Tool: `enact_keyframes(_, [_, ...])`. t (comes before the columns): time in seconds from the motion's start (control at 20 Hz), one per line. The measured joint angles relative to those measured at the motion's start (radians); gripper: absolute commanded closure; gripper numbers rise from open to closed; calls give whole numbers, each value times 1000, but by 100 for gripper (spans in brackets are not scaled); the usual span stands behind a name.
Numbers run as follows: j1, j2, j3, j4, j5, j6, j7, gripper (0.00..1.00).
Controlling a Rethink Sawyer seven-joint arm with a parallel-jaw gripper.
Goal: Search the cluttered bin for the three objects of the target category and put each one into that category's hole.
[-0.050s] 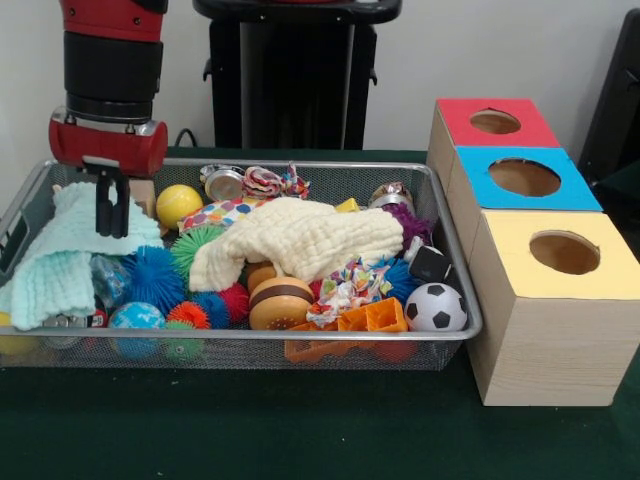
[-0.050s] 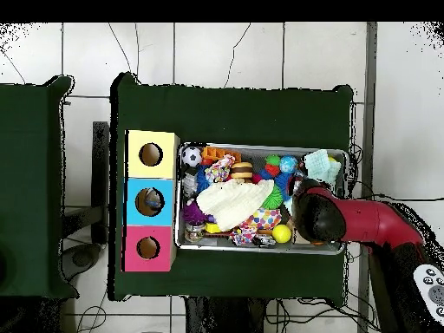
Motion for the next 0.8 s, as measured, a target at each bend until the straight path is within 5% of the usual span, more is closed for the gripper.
enact_keyframes(0.1, [0,0,0,8,0,0,0,100])
enact_keyframes(0.15, [0,0,0,23,0,0,0,0])
enact_keyframes(0.8, [0,1,0,42,0,0,0,0])
